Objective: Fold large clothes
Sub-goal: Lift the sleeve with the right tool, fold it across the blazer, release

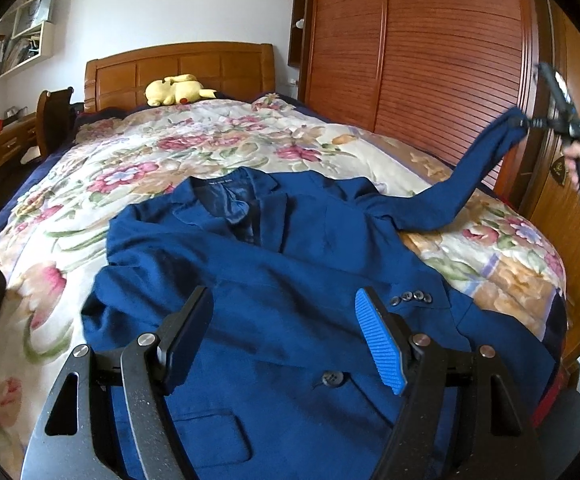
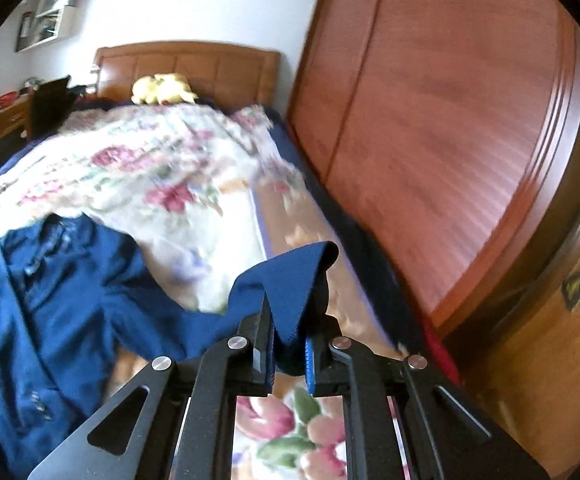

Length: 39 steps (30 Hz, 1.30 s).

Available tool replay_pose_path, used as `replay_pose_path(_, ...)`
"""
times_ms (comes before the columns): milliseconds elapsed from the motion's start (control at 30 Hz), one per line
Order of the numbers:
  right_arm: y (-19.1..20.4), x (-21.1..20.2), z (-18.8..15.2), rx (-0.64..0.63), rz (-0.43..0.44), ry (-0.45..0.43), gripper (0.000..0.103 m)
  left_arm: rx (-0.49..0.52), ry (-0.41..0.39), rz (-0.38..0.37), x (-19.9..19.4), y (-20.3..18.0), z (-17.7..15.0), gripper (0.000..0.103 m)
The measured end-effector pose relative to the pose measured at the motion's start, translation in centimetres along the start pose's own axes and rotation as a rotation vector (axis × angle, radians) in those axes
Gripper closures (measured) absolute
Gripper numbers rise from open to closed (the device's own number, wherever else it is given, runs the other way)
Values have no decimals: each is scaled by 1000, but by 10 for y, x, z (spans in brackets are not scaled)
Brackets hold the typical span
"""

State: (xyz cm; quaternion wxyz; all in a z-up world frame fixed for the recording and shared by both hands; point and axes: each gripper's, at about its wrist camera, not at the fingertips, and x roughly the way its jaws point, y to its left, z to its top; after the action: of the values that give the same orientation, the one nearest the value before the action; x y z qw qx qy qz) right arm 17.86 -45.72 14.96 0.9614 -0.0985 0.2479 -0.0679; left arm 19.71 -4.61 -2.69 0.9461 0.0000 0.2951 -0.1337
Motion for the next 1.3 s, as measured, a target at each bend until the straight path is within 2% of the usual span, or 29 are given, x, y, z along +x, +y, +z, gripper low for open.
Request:
replay_pose_path(133,24,-42,15,-34,14,-73,93,-10,-4,-16,-13,10,-3,29)
replay_pose_path(233,49,-68,24,-60,41,-128,93,-5,-17,-1,-25,21,-5,28)
replay_pose_path(400,90,-86,28,-115,102,-182,93,-7,-14,37,-36,43,-11,29)
replay_pose_path(600,156,-111,31,-185,221,-227,93,-11,-5,109,-48,71,-23,28)
replay_pose_path(767,214,-143,19,-271,351,-268,93,-37,-14,126,-58,91,-27,28)
replay_pose_path(900,252,-158,-8,-309,460,-247,93,-57,-24,136,-65,102,-30,28)
replay_pose_path(1033,280,-153,-41,-357,515,-176,93,-78,-30,137,-67,110,-29,28)
replay_pose_path(1167,288,-144,-68,-361,555,-102,92,-79,-33,137,-68,110,-30,28)
replay_pose_path(1300,276,-127,-64,-321,588,-44,92,-79,-35,135,-68,110,-30,28)
